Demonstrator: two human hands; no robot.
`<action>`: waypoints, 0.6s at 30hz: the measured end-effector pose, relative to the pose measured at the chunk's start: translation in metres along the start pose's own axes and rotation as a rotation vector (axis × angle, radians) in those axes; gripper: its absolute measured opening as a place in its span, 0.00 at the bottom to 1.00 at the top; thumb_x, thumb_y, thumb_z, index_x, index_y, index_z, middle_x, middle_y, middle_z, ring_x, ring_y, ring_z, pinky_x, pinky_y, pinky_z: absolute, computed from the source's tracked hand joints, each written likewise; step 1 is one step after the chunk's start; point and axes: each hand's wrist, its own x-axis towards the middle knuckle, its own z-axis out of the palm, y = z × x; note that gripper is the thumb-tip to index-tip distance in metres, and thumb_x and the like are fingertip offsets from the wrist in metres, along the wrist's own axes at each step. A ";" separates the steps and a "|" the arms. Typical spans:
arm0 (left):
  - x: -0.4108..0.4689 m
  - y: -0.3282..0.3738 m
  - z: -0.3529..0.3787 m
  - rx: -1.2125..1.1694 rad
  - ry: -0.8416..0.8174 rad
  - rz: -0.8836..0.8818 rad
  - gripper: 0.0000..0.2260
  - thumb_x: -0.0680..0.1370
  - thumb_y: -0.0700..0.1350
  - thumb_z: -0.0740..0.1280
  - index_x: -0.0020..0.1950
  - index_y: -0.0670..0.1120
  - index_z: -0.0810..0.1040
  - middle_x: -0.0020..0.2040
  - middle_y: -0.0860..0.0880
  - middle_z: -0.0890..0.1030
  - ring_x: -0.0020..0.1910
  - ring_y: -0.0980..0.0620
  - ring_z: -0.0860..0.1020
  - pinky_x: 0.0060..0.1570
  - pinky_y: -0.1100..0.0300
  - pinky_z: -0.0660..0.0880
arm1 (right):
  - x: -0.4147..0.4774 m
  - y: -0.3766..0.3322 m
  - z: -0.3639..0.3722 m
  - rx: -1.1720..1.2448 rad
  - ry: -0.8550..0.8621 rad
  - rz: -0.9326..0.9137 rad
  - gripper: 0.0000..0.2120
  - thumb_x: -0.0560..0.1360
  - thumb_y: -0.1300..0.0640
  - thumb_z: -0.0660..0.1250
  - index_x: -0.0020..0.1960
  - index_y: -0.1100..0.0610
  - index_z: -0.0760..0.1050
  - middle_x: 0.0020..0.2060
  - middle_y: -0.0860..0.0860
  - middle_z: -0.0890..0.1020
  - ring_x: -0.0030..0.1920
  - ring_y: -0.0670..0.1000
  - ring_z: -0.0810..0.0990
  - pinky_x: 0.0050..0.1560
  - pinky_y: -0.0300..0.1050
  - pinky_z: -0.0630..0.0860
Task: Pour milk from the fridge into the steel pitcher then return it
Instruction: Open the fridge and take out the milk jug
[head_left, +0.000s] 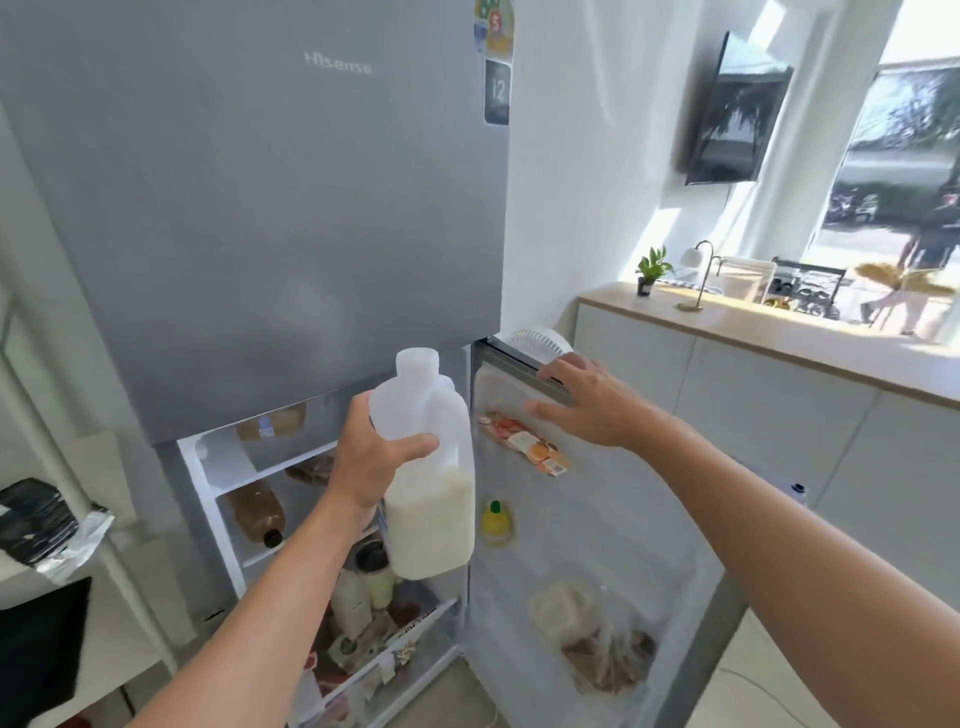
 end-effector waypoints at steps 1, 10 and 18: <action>0.000 0.004 0.004 -0.009 -0.012 0.015 0.27 0.59 0.45 0.79 0.57 0.45 0.80 0.53 0.39 0.84 0.52 0.34 0.82 0.50 0.34 0.80 | -0.004 0.015 -0.004 -0.058 -0.011 0.044 0.32 0.75 0.33 0.61 0.72 0.51 0.66 0.71 0.50 0.66 0.70 0.55 0.65 0.68 0.54 0.66; 0.000 0.022 0.008 -0.033 -0.030 0.063 0.26 0.58 0.44 0.78 0.55 0.43 0.81 0.51 0.38 0.84 0.51 0.33 0.82 0.49 0.37 0.80 | -0.031 0.089 0.003 -0.229 -0.189 0.407 0.39 0.71 0.27 0.59 0.72 0.52 0.63 0.66 0.56 0.74 0.65 0.59 0.71 0.64 0.59 0.69; 0.000 0.018 -0.019 -0.043 -0.010 0.066 0.30 0.59 0.44 0.79 0.59 0.40 0.78 0.54 0.37 0.83 0.52 0.35 0.83 0.48 0.40 0.81 | -0.029 0.076 0.013 -0.133 -0.212 0.397 0.37 0.73 0.33 0.63 0.72 0.56 0.62 0.66 0.55 0.73 0.64 0.56 0.73 0.62 0.51 0.69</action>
